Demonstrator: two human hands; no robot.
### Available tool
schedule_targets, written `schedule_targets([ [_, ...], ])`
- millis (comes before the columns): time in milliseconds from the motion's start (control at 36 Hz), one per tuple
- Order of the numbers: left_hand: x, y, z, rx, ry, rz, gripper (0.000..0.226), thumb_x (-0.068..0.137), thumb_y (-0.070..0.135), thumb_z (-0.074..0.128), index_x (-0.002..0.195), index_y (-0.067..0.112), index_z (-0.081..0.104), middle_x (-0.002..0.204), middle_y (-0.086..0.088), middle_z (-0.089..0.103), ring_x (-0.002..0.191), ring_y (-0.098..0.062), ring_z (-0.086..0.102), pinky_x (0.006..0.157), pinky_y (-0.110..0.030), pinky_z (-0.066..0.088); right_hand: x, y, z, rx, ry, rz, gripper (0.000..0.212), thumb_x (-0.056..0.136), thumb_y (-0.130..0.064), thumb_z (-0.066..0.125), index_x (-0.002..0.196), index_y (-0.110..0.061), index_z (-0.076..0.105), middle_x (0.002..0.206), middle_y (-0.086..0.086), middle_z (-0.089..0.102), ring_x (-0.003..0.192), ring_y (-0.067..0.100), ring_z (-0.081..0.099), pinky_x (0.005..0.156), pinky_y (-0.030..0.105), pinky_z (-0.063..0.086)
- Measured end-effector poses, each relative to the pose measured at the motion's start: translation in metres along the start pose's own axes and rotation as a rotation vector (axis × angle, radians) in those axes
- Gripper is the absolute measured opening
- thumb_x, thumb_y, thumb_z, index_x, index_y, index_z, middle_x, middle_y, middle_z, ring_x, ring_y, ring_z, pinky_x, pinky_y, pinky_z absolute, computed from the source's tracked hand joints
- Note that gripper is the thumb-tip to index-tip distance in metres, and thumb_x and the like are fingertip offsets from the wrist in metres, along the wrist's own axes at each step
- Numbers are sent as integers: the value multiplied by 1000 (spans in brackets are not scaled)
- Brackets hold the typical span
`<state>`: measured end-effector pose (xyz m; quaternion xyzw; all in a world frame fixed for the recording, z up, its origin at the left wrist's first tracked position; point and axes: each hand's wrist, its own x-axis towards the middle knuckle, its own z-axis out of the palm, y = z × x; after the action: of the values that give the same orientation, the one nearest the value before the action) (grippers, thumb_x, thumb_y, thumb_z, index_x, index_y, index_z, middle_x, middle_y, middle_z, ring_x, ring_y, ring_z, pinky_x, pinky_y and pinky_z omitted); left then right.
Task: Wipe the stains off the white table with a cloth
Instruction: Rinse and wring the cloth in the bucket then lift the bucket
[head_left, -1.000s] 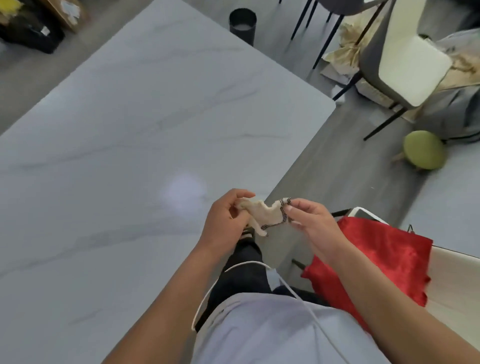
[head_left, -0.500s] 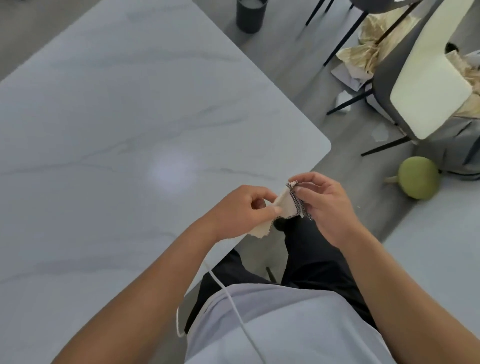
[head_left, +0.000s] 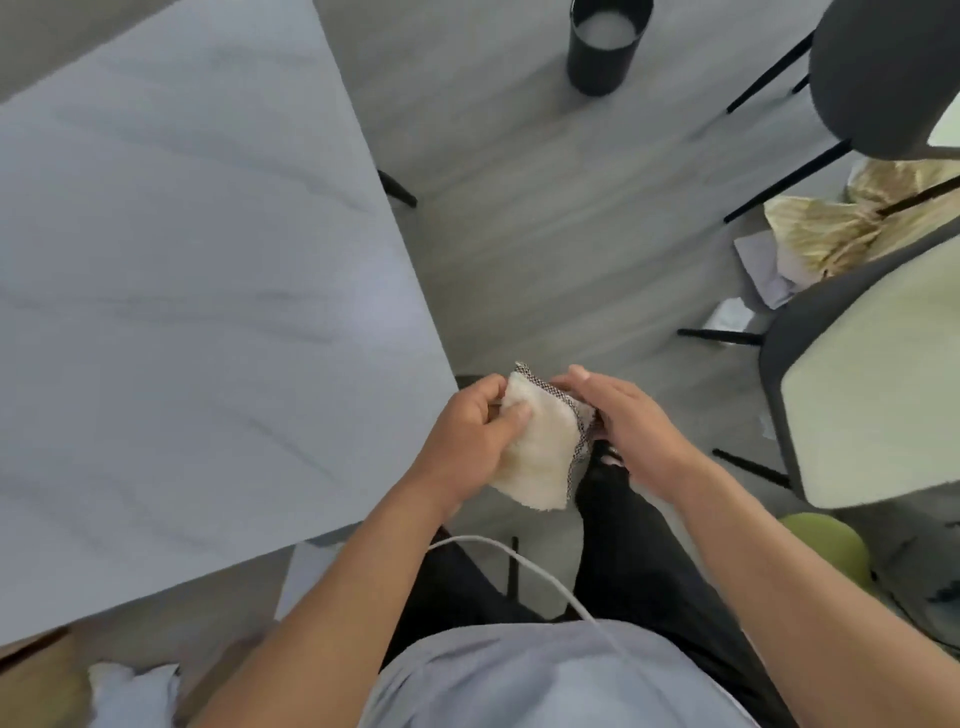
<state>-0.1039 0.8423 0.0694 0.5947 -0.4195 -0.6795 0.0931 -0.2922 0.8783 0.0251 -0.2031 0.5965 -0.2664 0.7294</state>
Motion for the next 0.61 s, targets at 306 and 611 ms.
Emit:
schedule_targets([
  [306, 48, 102, 120, -525, 67, -20, 18, 104, 8, 53, 120, 12, 61, 107, -5, 76, 100, -20, 72, 83, -37, 60, -18, -73, -156, 356, -259, 59, 55, 90, -43, 66, 133, -9, 63, 132, 17, 62, 118, 33, 61, 96, 43, 50],
  [611, 120, 169, 126, -350, 5, -44, 45, 99, -11, 51, 123, 26, 41, 80, -9, 68, 64, -17, 66, 57, -31, 55, 16, -154, -217, 212, 37, -114, 53, 97, -1, 59, 131, -41, 58, 84, 16, 61, 69, 23, 57, 62, 35, 49],
])
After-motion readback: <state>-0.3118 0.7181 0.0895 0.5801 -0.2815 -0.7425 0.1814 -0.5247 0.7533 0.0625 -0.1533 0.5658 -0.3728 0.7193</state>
